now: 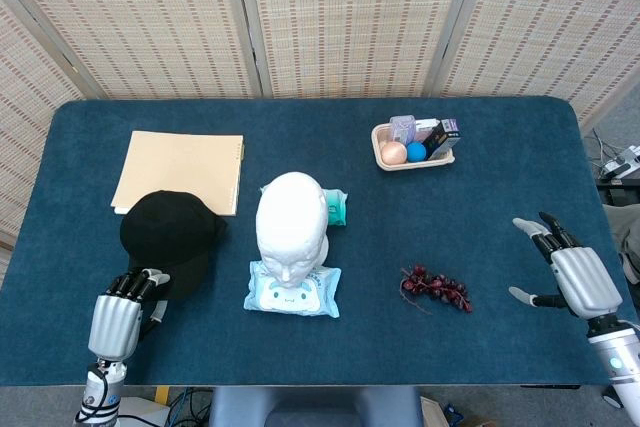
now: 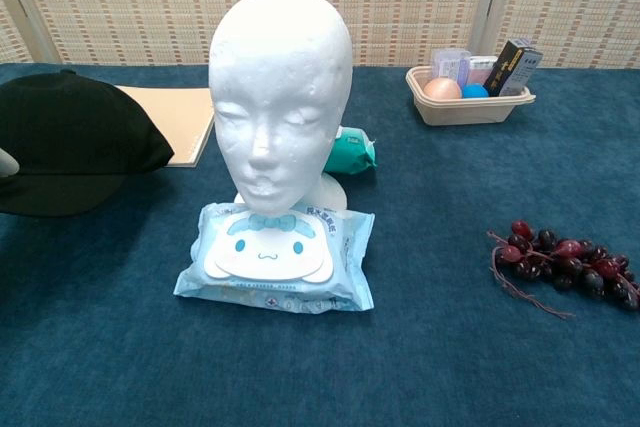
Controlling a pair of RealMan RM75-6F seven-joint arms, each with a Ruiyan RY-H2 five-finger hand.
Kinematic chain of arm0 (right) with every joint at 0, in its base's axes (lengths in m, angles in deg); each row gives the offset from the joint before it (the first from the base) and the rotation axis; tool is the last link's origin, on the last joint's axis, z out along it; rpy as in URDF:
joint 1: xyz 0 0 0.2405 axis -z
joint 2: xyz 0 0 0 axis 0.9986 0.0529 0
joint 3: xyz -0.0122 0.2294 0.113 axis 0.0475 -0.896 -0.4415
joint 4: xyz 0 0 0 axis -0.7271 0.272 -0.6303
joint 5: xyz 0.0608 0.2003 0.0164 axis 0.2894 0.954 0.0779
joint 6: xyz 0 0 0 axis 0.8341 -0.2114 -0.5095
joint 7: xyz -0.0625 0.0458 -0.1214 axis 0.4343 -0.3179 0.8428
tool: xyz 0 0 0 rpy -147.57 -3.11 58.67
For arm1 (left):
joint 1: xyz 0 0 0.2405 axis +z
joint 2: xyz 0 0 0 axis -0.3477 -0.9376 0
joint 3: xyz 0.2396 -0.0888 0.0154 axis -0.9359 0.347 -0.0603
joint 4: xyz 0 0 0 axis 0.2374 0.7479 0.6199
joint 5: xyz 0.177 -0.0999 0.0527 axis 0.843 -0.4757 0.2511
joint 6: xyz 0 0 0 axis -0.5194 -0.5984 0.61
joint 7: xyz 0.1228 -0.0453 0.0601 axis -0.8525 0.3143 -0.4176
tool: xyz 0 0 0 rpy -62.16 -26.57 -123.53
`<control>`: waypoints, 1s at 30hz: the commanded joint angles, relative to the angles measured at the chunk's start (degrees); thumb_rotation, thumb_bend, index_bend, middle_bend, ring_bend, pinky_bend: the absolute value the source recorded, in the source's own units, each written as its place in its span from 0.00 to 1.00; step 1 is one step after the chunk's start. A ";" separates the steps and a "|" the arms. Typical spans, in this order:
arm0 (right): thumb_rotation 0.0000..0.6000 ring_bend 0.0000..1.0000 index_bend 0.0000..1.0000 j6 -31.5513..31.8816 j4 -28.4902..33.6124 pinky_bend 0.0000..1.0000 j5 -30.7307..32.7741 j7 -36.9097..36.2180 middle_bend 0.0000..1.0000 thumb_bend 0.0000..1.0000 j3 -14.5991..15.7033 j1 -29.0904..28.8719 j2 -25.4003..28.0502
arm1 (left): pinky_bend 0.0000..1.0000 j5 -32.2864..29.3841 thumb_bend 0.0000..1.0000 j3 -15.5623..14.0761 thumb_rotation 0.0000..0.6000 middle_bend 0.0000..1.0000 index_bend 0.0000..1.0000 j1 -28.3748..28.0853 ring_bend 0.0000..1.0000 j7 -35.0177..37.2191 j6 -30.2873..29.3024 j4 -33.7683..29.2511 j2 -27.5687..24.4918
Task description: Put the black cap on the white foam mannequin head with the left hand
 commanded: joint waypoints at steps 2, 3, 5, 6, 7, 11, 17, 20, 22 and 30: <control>1.00 0.03 0.08 0.10 0.02 0.22 -0.08 -0.04 0.19 0.00 0.02 0.04 0.02 | 0.45 -0.01 0.35 0.04 1.00 0.40 0.43 -0.04 0.30 -0.01 -0.20 -0.24 -0.01; 1.00 0.03 0.08 0.13 0.02 0.22 -0.10 -0.04 0.19 0.00 0.04 0.06 0.03 | 0.45 -0.01 0.35 0.03 1.00 0.40 0.44 -0.04 0.30 -0.02 -0.23 -0.26 -0.01; 1.00 0.03 0.08 0.37 0.01 0.22 -0.16 -0.15 0.19 0.00 0.04 0.17 0.06 | 0.45 -0.02 0.35 0.06 1.00 0.40 0.46 -0.05 0.30 0.14 -0.44 -0.32 0.02; 1.00 0.03 0.08 0.44 -0.02 0.22 -0.15 -0.23 0.19 0.00 0.02 0.20 0.08 | 0.45 -0.04 0.35 0.08 1.00 0.40 0.47 -0.06 0.30 0.17 -0.48 -0.31 0.03; 1.00 0.03 0.08 0.47 -0.06 0.22 -0.10 -0.32 0.19 0.00 0.00 0.23 0.09 | 0.45 -0.08 0.35 0.08 1.00 0.40 0.47 -0.07 0.30 0.24 -0.47 -0.34 0.02; 1.00 0.03 0.08 0.37 -0.13 0.22 0.13 -0.45 0.19 0.00 -0.11 0.19 0.11 | 0.45 -0.15 0.35 0.16 1.00 0.40 0.51 -0.15 0.30 0.49 -0.59 -0.58 -0.10; 1.00 0.03 0.08 0.20 -0.09 0.22 0.26 -0.15 0.19 0.00 -0.16 0.13 0.05 | 0.45 -0.13 0.35 0.32 1.00 0.40 0.54 -0.18 0.30 0.92 -1.18 -0.85 -0.22; 1.00 0.03 0.08 0.11 -0.07 0.22 0.46 -0.05 0.19 0.00 -0.24 0.11 0.02 | 0.45 -0.20 0.35 0.44 1.00 0.40 0.55 -0.30 0.30 1.05 -1.18 -1.06 -0.28; 1.00 0.03 0.08 0.07 -0.07 0.22 0.58 0.02 0.19 0.00 -0.29 0.10 0.00 | 0.45 -0.14 0.35 0.49 1.00 0.40 0.56 -0.37 0.30 1.12 -1.35 -1.11 -0.28; 1.00 0.03 0.08 0.17 -0.01 0.22 0.47 0.08 0.19 0.00 -0.27 0.16 0.02 | 0.45 0.85 0.36 1.21 1.00 0.42 0.65 -0.67 0.32 3.52 -4.57 0.39 0.47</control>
